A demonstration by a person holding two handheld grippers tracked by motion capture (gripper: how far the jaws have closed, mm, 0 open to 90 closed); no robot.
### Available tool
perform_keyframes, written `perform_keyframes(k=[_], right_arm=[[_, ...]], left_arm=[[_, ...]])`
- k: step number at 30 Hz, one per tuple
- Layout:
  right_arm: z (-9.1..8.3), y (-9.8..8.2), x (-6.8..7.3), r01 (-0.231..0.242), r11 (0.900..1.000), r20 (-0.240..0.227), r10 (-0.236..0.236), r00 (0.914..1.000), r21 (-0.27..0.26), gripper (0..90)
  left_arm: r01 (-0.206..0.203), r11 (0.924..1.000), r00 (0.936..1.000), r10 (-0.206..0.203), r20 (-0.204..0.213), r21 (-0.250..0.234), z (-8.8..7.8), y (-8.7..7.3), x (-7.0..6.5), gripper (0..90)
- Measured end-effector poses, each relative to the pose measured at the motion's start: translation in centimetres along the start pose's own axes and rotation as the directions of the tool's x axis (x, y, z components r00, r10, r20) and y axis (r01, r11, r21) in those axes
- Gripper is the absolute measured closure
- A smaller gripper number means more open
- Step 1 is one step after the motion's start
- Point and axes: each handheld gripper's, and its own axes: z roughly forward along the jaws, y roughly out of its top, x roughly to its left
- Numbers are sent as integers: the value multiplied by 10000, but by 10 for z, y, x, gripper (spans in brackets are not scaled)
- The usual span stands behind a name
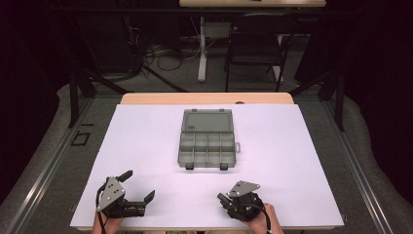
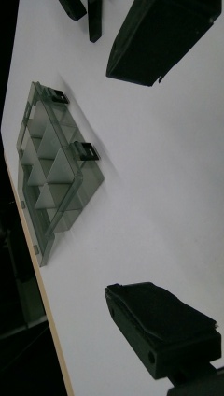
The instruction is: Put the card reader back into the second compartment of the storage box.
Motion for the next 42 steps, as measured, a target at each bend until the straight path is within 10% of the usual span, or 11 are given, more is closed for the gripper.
perform_keyframes(k=[42], right_arm=[[-4,-1,-5,-168,9998,-19,168,9999,-111,731]], left_arm=[[45,10000,10000,-46,61,68,1,-1,1,0]])
